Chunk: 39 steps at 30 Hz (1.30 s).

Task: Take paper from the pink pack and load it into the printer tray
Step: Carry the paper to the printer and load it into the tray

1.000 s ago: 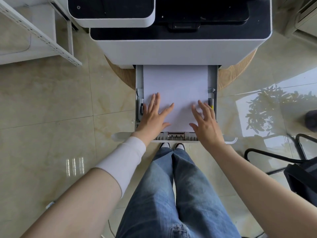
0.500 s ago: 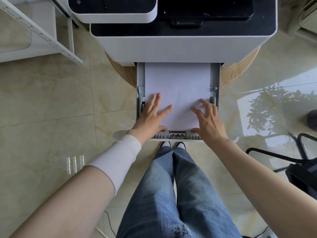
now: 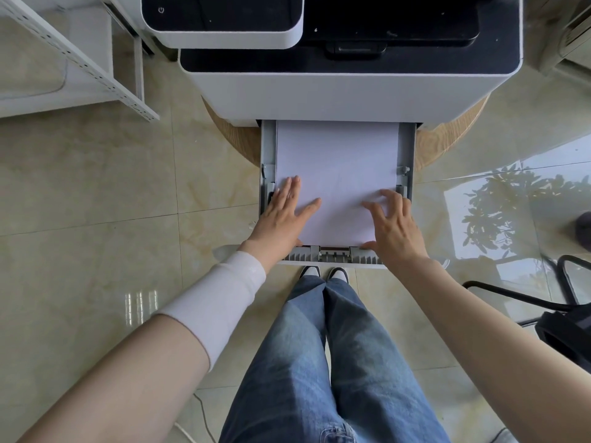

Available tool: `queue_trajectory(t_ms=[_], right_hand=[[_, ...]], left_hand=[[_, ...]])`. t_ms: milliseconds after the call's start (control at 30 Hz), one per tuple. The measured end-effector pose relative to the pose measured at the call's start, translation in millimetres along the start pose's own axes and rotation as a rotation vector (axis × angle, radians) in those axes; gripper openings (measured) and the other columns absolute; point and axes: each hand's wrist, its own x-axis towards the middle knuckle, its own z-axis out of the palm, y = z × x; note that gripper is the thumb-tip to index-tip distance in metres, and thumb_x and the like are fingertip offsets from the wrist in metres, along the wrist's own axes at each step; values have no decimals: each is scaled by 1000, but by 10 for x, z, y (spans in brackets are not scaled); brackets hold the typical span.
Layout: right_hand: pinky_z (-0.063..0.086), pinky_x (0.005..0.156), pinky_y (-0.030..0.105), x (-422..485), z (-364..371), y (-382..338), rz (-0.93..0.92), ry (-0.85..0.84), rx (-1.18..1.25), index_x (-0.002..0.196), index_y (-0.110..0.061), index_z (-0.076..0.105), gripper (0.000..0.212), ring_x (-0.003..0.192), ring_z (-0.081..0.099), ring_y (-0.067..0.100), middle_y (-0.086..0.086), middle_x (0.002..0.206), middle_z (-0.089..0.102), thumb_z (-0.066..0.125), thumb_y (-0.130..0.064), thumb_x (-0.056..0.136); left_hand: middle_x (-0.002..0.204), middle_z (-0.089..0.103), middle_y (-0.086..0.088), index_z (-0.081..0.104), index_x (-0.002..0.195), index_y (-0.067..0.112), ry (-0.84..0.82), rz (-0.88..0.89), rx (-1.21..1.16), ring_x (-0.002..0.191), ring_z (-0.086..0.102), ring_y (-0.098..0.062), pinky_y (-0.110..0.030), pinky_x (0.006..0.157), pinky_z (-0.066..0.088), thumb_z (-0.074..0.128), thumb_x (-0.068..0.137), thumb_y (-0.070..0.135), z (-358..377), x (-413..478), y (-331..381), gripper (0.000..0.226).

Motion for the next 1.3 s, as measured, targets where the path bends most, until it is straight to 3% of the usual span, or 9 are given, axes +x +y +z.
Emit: queue_trajectory(t_ms=[367, 500, 633, 700, 900, 1033, 1167, 1300], right_hand=[[46, 90, 47, -45, -26, 10, -6, 17, 40, 128, -10, 47, 68, 127, 30, 39, 22, 140, 32, 80, -16, 69], [56, 70, 46, -157, 69, 12, -177, 182, 162, 102, -9, 68, 42, 101, 52, 38, 20, 108, 60, 83, -13, 63], [54, 65, 41, -284, 285, -111, -312, 158, 208, 86, -16, 75, 14, 95, 38, 23, 13, 94, 65, 73, -21, 73], [52, 67, 39, -307, 345, -150, -268, 193, 228, 83, -17, 76, 24, 93, 38, 21, 10, 90, 66, 56, -31, 80], [49, 68, 39, -337, 363, -159, -297, 244, 230, 77, -15, 76, 32, 92, 39, 23, 8, 87, 66, 49, -32, 81], [48, 65, 39, -336, 393, -157, -300, 261, 211, 78, -15, 75, 30, 91, 40, 24, 7, 87, 67, 50, -30, 82], [48, 66, 38, -349, 422, -153, -320, 248, 224, 81, -16, 75, 27, 92, 40, 23, 8, 88, 67, 52, -30, 83], [53, 72, 42, -196, 256, -84, -184, 209, 300, 90, -9, 74, 17, 101, 43, 27, 14, 101, 65, 73, -15, 74]], left_hand=[[152, -12, -26, 5, 146, 17, 52, -45, -45, 141, -11, -36, -37, 113, -7, 61, 86, 11, -33, -70, 62, 82], [155, 3, -18, 25, 143, 20, 137, 0, -147, 143, 1, -29, -33, 113, -3, 56, 87, 4, 8, -226, 114, 66], [155, 14, -11, 52, 127, 27, 123, 65, -177, 143, 6, -25, -38, 114, -3, 52, 92, 6, 123, -300, 235, 42], [155, 14, -10, 56, 123, 30, 132, 49, -195, 143, 6, -24, -40, 115, -4, 51, 92, 8, 147, -304, 242, 38], [154, 19, -9, 52, 128, 22, 187, 54, -175, 143, 12, -23, -40, 114, -1, 53, 89, 2, 98, -255, 207, 43], [156, 7, -7, 38, 137, 28, 76, 31, -111, 144, 3, -21, -43, 115, 6, 46, 89, -7, 64, -247, 217, 60], [157, 2, -8, 30, 141, 29, 32, 64, -77, 143, -2, -22, -44, 115, 9, 41, 92, -1, 12, -276, 198, 58], [154, 19, -8, 37, 138, 21, 66, 4, -173, 141, 14, -25, -40, 113, 12, 43, 95, 19, -15, -202, 176, 44]])
